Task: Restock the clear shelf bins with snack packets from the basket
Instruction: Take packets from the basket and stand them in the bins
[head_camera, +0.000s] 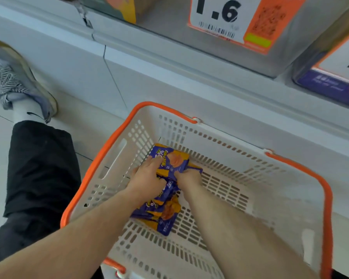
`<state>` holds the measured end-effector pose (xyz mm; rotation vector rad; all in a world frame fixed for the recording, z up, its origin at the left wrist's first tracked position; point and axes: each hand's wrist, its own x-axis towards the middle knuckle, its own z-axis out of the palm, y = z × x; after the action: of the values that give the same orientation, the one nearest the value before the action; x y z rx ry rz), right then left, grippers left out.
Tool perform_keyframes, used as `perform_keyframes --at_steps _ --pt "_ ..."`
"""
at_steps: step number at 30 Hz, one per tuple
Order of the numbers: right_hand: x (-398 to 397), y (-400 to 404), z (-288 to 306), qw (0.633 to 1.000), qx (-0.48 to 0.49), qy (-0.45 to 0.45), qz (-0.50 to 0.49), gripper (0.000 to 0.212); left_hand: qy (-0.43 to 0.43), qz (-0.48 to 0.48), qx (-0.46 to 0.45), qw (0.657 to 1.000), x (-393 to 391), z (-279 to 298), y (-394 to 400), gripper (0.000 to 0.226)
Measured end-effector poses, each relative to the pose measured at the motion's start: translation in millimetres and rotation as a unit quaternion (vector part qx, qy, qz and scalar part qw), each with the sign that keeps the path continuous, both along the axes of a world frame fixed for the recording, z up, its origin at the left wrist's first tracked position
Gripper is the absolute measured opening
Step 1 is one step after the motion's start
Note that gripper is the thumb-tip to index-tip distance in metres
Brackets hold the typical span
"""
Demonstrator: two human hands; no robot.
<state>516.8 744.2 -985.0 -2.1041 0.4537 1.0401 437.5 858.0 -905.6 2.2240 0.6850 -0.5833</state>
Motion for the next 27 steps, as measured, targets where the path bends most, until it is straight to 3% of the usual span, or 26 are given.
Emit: perform_keyframes --at_steps 5,7,9,12,15,18,19,21,23,27 --pt "7 -22 26 0.999 -0.039 -0.025 0.002 0.034 -0.008 0.003 -0.012 1.000 7 10 -6 0.070" --pt "8 -33 45 0.999 0.000 -0.023 -0.041 0.025 0.002 0.027 -0.032 0.999 9 12 -12 0.071" --pt "8 -43 67 0.993 0.066 0.011 -0.097 0.015 0.022 0.096 -0.086 0.991 10 13 -21 0.074" --pt "9 -62 101 0.986 0.121 0.005 -0.114 0.019 0.043 0.225 -0.159 0.960 17 21 -46 0.081" --pt "6 -83 135 0.985 0.131 -0.041 -0.108 0.026 0.050 0.343 -0.243 0.906 26 37 -72 0.078" --pt "2 -100 163 0.982 0.154 -0.060 -0.092 0.018 0.044 0.440 -0.400 0.803 37 49 -91 0.046" --pt "4 -107 169 0.980 0.167 -0.064 -0.088 0.013 0.024 0.444 -0.432 0.784 40 53 -97 0.040" --pt "5 -124 188 0.980 0.172 -0.060 -0.082 0.013 -0.029 0.429 -0.440 0.788 46 66 -107 0.031" --pt "6 -142 211 0.984 0.156 -0.060 -0.055 0.012 -0.098 0.398 -0.396 0.822 52 83 -116 0.025" --pt "17 -179 241 0.985 0.013 -0.159 0.073 0.014 -0.227 0.299 -0.305 0.875 57 127 -135 0.022"
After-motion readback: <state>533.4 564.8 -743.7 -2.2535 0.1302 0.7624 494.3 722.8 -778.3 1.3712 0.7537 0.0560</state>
